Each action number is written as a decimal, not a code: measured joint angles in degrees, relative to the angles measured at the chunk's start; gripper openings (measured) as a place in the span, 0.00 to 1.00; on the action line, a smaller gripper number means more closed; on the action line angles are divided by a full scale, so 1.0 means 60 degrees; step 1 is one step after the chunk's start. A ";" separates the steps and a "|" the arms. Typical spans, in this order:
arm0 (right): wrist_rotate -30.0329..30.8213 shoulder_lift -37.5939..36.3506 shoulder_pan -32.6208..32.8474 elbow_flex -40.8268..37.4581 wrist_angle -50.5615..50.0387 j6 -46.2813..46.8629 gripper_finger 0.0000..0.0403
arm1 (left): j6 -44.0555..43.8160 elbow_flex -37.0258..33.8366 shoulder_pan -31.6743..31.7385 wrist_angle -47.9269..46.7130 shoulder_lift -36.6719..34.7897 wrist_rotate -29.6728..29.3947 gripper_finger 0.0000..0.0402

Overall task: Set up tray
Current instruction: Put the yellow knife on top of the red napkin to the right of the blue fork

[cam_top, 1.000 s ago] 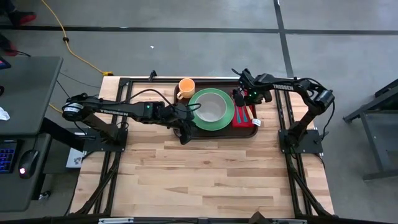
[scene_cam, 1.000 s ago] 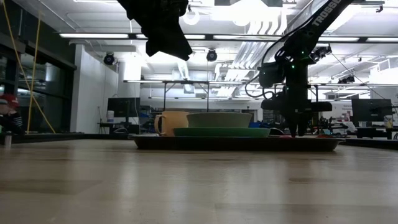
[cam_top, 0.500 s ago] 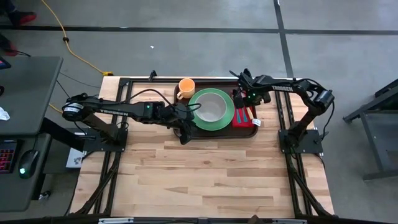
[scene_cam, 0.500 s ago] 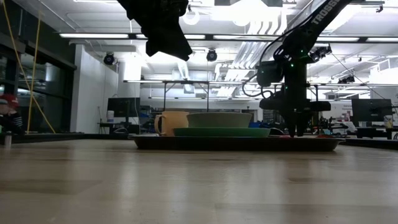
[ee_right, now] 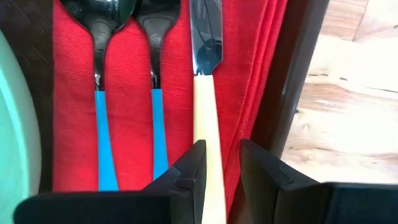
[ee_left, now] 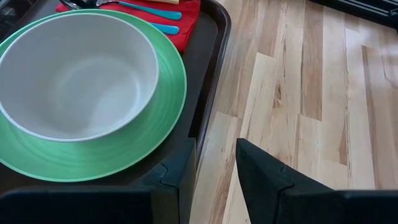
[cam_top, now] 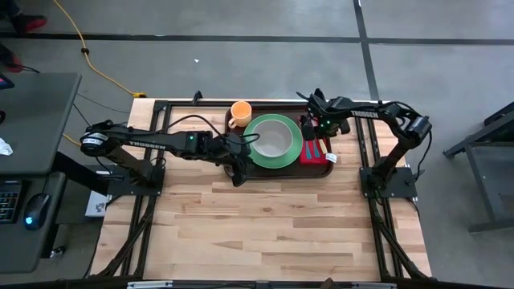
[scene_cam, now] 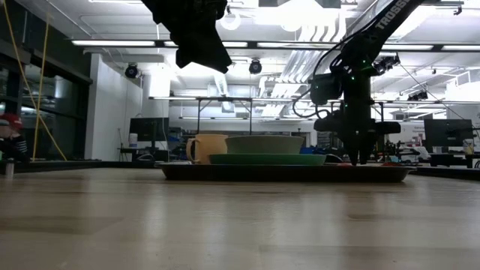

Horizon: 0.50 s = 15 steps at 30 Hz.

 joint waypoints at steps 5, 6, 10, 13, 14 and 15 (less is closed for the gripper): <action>-0.0103 0.0000 0.0000 0.0011 -0.0034 0.0070 0.18 | 0.0000 0.0000 0.0000 0.0003 0.0002 0.0009 0.36; -0.0159 0.0000 0.0000 0.0011 -0.0037 0.0066 0.18 | 0.0000 0.0000 0.0000 0.0003 0.0002 0.0010 0.36; -0.0172 -0.0001 0.0000 0.0011 -0.0090 0.0066 0.18 | 0.0000 0.0000 0.0000 0.0002 -0.0001 0.0015 0.36; -0.0201 -0.0004 0.0000 0.0011 -0.0114 0.0066 0.18 | 0.0000 0.0000 0.0000 0.0003 0.0000 0.0017 0.36; -0.0249 -0.0002 0.0000 0.0011 -0.0114 0.0072 0.18 | 0.0000 0.0000 0.0000 -0.0001 -0.0002 0.0017 0.36; -0.0309 0.0000 0.0000 0.0011 -0.0114 0.0074 0.18 | 0.0002 0.0000 0.0000 0.0000 0.0002 0.0017 0.36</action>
